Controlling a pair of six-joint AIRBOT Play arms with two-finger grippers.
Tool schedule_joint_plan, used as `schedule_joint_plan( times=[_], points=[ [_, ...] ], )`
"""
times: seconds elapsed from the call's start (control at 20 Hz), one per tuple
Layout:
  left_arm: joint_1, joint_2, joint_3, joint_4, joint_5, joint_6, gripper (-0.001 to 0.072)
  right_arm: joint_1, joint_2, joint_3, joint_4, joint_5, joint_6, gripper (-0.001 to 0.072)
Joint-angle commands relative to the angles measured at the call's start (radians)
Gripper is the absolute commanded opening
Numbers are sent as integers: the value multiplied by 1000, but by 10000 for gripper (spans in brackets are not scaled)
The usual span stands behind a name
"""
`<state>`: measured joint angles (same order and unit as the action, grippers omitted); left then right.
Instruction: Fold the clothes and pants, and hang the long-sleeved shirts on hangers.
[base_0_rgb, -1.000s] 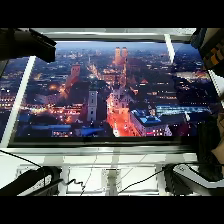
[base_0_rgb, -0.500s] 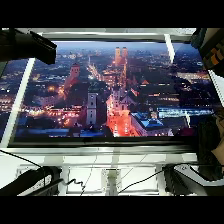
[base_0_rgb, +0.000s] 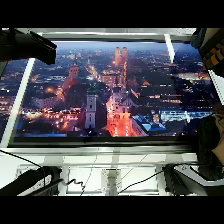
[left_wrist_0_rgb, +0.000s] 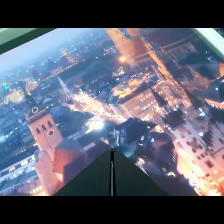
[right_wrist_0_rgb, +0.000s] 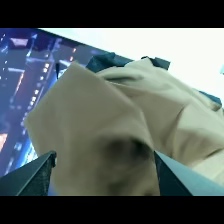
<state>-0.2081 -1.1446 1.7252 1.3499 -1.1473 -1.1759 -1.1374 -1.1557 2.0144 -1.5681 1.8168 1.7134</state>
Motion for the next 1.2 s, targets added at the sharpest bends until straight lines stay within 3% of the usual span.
schedule_joint_plan(
  times=[0.0, 0.3, 0.4, 0.45, 0.65, 0.75, 0.9, 1.15],
  points=[
    [0, -1, 0, 0, 2, 0, 16, 0, -1, 0, -5, -32, -14, 694],
    [0, -27, -1, 1, 1, 0, 16, 0, -1, 0, 53, -97, -14, 685],
    [0, -47, -1, 1, 2, 0, 16, 19, -3, 0, 139, -135, -45, 425],
    [0, -59, -1, 2, 2, 0, 16, 40, -5, 0, 188, -148, -69, 329],
    [0, -109, -1, 4, 1, 0, 16, 218, -17, -11, 328, -208, -111, 17],
    [0, -127, -2, 4, 1, 1, 16, 362, -17, -41, 309, -240, -119, 17],
    [0, -150, -3, 4, 1, 1, 16, 576, -17, -84, 162, -243, -192, 17],
    [0, -173, -3, 4, 2, 1, 16, 730, -17, -222, -40, -179, -190, 17]
  ],
)
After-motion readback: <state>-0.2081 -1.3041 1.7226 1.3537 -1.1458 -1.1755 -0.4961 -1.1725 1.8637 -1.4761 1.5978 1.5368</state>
